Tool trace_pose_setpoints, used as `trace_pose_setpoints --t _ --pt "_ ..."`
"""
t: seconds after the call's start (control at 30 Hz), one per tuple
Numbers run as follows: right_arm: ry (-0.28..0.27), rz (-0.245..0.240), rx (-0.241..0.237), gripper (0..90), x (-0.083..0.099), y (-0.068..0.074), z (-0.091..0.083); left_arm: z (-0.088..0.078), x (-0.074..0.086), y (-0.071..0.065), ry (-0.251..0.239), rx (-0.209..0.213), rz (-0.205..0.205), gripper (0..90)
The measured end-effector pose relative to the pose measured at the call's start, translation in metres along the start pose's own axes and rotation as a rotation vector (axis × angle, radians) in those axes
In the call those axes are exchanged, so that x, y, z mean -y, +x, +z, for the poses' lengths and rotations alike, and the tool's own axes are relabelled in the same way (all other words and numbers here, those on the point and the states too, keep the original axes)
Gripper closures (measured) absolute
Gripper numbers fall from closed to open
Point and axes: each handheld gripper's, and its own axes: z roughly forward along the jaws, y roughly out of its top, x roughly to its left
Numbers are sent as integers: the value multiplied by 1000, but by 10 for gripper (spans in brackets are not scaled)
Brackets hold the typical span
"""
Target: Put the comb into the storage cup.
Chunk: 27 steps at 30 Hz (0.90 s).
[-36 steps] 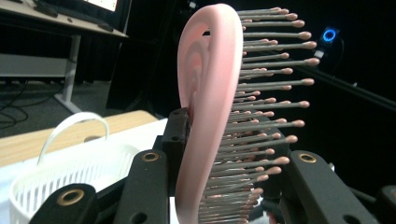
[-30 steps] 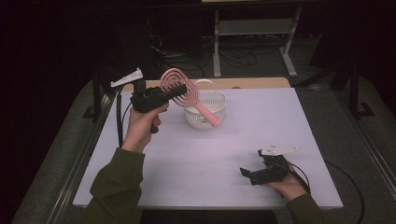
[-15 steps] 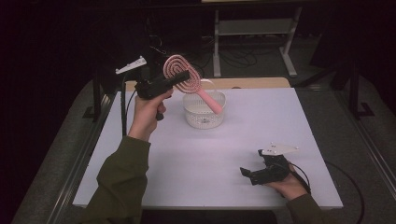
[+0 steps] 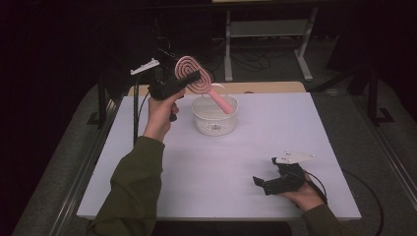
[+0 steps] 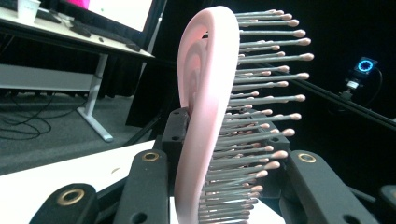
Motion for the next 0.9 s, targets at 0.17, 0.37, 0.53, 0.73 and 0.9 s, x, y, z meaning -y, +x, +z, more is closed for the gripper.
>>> trace_pose_setpoints --t 0.17,0.37,0.53,0.73,0.9 --pt "0 -2 0 0 0 0 0 5 3 5 -4 -9 -11 640" --pt "1 -3 0 0 0 0 0 10 8 8 -15 -22 -15 640" --pt "-1 -3 -1 0 0 0 0 15 12 11 -19 -39 -18 640" --pt "-3 1 -1 0 0 0 -1 21 22 16 -9 -69 -18 640" --pt "-2 1 -1 0 0 0 -1 23 30 22 1 -91 -23 640"
